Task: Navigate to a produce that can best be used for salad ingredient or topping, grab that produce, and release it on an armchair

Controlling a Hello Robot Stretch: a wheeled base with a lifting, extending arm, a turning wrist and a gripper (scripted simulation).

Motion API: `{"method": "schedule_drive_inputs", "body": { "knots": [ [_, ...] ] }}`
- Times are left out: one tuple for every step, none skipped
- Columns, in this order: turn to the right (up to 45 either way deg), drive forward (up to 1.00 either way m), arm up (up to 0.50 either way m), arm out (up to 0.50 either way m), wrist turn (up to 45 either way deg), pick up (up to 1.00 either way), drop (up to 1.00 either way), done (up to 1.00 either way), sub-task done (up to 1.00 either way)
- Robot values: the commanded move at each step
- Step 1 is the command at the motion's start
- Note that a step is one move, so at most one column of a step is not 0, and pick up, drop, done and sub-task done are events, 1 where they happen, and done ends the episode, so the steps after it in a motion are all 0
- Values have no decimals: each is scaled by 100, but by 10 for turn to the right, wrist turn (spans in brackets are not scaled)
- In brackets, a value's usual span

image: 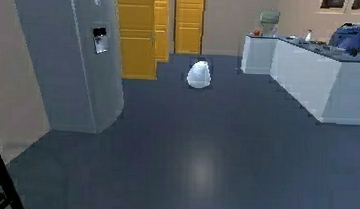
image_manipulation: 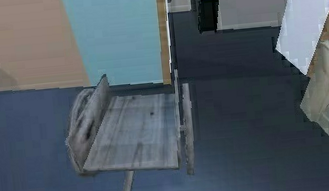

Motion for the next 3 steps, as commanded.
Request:
{"method": "schedule_drive_inputs", "body": {
  "knots": [
    [30, 0, 0, 0, 0, 0, 0, 0, 0],
    [-90, 0, 0, 0, 0, 0, 0, 0, 0],
    [0, 75, 0, 0, 0, 0, 0, 0, 0]
  ]
}}
